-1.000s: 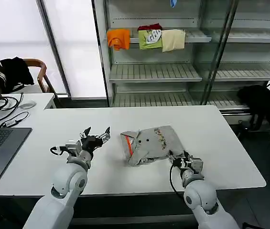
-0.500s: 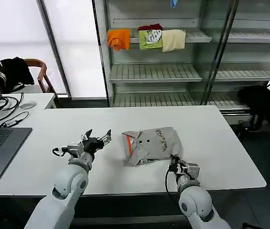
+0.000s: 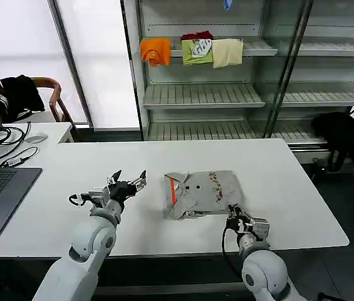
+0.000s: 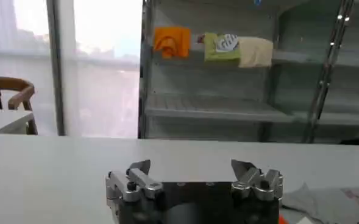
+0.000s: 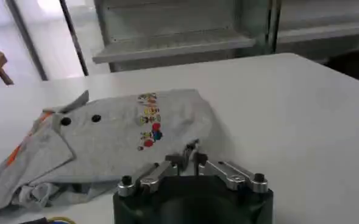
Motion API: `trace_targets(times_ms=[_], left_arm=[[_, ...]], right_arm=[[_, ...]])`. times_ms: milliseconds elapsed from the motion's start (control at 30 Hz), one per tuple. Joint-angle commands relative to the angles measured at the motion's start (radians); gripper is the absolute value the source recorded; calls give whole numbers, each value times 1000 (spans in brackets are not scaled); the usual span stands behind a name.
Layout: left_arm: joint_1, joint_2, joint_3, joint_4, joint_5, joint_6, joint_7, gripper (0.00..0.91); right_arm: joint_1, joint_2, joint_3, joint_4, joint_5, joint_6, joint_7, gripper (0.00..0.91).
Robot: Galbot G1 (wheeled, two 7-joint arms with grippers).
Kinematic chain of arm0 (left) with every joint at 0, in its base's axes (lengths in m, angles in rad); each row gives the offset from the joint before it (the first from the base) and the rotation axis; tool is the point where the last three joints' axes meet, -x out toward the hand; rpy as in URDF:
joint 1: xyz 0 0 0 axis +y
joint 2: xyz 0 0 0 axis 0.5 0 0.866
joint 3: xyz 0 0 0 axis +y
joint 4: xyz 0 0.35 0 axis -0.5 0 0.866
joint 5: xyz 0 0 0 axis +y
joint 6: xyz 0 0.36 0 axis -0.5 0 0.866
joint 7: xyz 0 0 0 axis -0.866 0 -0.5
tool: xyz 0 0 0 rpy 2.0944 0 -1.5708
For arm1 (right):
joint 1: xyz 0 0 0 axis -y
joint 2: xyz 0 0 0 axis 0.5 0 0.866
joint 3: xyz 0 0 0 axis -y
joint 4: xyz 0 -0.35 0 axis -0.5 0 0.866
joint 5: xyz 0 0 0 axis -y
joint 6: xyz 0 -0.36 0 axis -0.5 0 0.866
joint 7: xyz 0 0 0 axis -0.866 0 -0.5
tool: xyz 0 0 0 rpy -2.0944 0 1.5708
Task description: Fold and organize the clothes.
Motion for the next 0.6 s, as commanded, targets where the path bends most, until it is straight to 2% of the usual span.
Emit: trace_targets(times_ms=[33, 300, 400, 467, 600], left_arm=[[8, -3, -4, -5, 1, 1, -1, 907], [23, -12, -21, -37, -10, 6, -5, 907], [43, -22, -46, -70, -16, 0, -6, 907], [58, -37, -70, -98, -10, -4, -7, 907], [107, -71, -103, -145, -7, -14, -9, 907]], right_arm=[[-72, -42, 9, 111, -15, 1, -85, 907], [-37, -23, -2, 160, -42, 1, -58, 907], [-8, -1, 11, 145, -154, 4, -74, 907], [0, -2, 30, 152, -149, 4, -72, 907], [6, -18, 79, 156, -199, 5, -88, 907]])
